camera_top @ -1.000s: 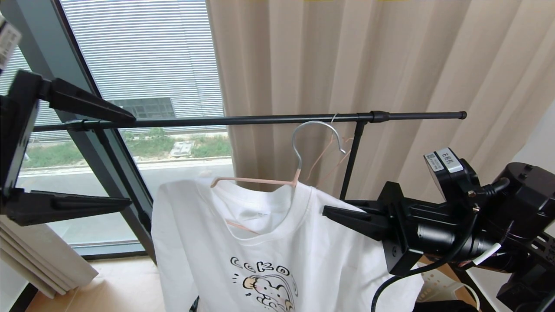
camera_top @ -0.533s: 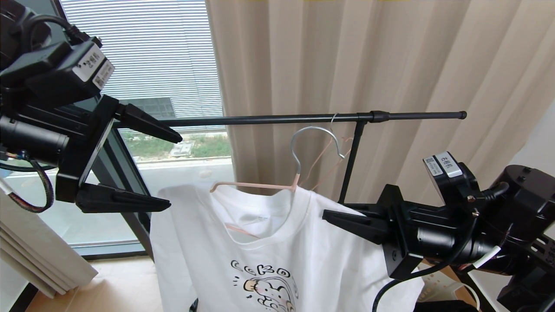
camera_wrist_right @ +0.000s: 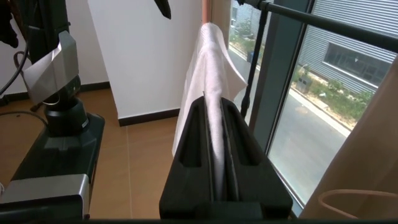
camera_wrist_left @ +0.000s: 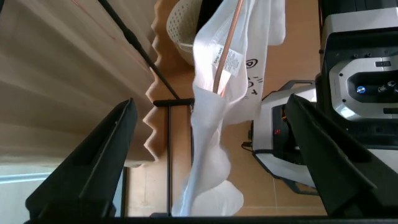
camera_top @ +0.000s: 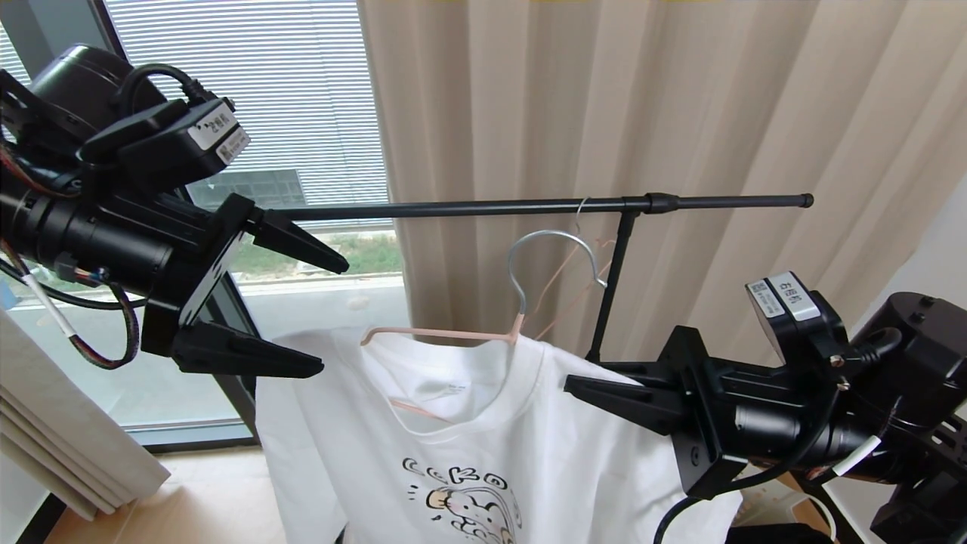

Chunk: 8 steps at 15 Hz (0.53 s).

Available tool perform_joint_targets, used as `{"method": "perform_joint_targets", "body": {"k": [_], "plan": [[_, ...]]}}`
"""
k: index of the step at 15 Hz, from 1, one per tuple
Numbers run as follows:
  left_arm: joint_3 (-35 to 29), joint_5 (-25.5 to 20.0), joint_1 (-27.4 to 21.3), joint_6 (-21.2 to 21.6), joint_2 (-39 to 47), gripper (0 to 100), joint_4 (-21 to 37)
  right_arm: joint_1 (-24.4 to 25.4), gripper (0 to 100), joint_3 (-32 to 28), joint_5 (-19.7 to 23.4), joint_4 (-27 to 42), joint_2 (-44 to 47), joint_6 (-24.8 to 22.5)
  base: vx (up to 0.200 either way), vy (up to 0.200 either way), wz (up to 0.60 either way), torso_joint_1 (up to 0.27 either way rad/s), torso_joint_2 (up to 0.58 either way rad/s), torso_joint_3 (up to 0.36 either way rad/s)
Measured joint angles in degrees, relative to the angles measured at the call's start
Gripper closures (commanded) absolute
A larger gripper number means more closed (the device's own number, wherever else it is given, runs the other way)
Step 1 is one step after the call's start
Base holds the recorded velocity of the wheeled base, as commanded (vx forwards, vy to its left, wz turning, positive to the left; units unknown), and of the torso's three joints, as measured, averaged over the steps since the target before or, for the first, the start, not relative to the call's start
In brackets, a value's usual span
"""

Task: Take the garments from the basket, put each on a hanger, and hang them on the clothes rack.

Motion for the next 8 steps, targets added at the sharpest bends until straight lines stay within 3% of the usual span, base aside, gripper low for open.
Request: {"method": "perform_joint_targets", "body": {"k": [8], "plan": [[-0.1,0.3,-4.2,0.2,3.9,0,-0.4,0.1,100,0.3,0.2,-0.9,0.1,0.1,0.0,0.0,0.0,0.0,0.0,0.0]]}}
